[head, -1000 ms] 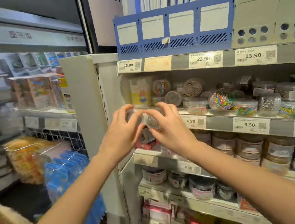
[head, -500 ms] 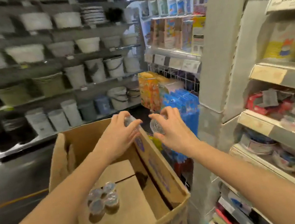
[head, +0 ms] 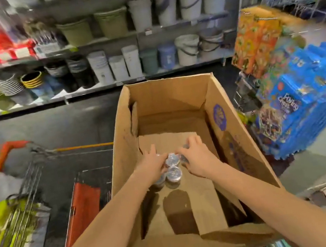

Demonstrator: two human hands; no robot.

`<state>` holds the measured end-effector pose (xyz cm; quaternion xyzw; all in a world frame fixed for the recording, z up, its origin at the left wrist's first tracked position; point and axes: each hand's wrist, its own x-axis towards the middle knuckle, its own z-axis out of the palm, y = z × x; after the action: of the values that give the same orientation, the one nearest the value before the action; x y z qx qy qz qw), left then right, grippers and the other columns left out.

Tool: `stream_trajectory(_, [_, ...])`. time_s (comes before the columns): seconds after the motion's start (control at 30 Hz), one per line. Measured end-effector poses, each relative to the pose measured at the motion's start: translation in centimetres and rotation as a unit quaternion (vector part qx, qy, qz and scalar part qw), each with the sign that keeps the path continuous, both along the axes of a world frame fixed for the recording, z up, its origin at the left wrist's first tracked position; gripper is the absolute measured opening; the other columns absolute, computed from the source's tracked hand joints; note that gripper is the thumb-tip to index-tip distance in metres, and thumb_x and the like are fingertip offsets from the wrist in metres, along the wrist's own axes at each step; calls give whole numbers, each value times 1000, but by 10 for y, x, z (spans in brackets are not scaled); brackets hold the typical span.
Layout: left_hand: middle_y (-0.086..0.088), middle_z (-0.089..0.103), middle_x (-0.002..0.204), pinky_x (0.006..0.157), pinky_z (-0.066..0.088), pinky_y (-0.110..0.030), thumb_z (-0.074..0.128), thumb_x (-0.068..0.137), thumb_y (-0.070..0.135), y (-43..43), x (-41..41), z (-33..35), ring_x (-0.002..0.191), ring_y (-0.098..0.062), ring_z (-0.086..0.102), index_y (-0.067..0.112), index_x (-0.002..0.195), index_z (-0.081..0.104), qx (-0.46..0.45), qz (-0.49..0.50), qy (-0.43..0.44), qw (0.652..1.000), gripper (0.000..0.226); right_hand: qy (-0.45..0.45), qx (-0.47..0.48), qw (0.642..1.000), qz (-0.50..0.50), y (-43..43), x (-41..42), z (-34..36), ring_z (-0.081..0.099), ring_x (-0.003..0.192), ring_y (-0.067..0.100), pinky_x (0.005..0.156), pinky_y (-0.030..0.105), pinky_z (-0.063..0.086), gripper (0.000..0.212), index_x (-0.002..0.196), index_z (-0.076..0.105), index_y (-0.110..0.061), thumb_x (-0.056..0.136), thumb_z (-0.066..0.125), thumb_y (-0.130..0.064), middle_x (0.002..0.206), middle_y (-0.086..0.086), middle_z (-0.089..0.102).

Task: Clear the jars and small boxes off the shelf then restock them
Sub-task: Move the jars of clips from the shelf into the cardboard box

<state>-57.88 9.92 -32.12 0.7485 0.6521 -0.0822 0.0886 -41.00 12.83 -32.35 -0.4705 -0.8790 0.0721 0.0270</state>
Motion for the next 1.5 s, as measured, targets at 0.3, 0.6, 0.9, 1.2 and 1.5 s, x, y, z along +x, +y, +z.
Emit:
stream_trajectory(0.3, [-15, 19, 146, 100, 39, -43, 57, 93, 27, -11, 3, -70, 128, -34, 29, 24, 136, 38, -76, 33, -20, 996, 47, -17, -130, 990, 59, -9, -16, -74, 37, 106, 27, 79, 30, 31, 54, 139, 40, -32, 88, 57, -23, 124, 11, 39])
stream_trajectory(0.6, [-13, 26, 143, 91, 47, -39, 59, 89, 18, -23, 6, -80, 126, -34, 32, 22, 133, 35, -52, 30, -10, 998, 51, -16, -126, 986, 108, -25, -12, -97, 38, 118, 28, 91, 33, 38, 59, 145, 31, -15, 92, 55, -26, 133, 14, 38])
stream_trajectory(0.9, [-12, 21, 146, 86, 52, -38, 66, 84, 14, -34, 6, -86, 121, -34, 40, 17, 137, 28, -57, 47, -9, 997, 66, 68, -114, 986, 103, -34, -20, -114, 52, 89, 25, 66, 29, 50, 79, 127, 39, -10, 63, 85, -21, 104, 13, 55])
stream_trajectory(1.2, [-12, 16, 150, 88, 48, -35, 61, 89, 14, -36, 3, -93, 125, -33, 37, 15, 145, 20, -58, 56, -7, 997, 70, 32, -93, 991, 86, -34, -28, -124, 56, 82, 30, 63, 39, 53, 63, 124, 51, -4, 70, 79, -21, 103, 16, 56])
stream_trajectory(1.5, [-11, 18, 148, 91, 49, -36, 65, 87, 21, -31, 0, -96, 124, -32, 39, 14, 145, 21, -55, 62, -27, 996, 73, -29, -88, 992, 83, -30, -29, -115, 49, 106, 33, 85, 39, 43, 57, 140, 35, -6, 90, 57, -23, 127, 18, 43])
